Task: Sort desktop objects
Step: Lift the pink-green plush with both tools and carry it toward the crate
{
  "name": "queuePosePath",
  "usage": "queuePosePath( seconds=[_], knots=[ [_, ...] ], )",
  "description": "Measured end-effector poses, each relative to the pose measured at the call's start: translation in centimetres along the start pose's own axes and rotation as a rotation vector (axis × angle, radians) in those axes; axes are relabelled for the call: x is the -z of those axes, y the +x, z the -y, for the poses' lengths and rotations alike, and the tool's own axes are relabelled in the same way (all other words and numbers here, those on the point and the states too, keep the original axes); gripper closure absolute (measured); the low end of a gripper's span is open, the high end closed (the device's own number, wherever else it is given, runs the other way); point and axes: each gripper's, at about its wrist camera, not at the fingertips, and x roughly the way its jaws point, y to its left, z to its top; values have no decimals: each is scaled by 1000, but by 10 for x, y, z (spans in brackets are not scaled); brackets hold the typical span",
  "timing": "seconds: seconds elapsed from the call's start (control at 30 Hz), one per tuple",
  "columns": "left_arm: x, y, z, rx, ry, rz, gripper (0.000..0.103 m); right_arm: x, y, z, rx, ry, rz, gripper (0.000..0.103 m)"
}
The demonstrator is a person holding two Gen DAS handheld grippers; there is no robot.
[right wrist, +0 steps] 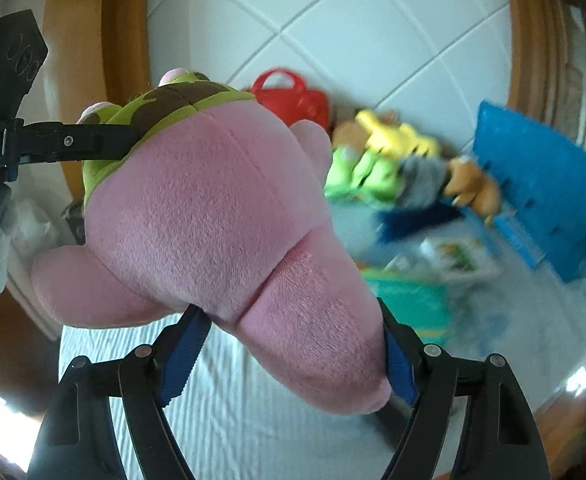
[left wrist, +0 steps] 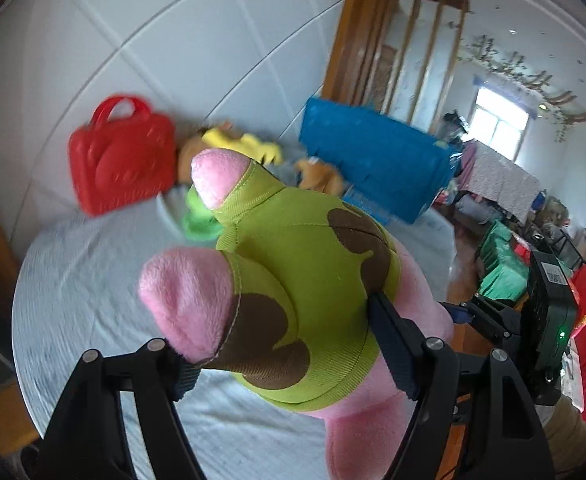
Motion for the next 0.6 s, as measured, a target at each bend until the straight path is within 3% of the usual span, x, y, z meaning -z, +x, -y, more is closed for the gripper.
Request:
queuePosePath(
  seconds=[0.33,0.6],
  knots=[
    [-68,35,98,48,99,72,28,-42,-69,79,111,18,108,24],
    [-116,88,192,42,82,131,28,-61,-108,190,134,-39,154,24]
  ],
)
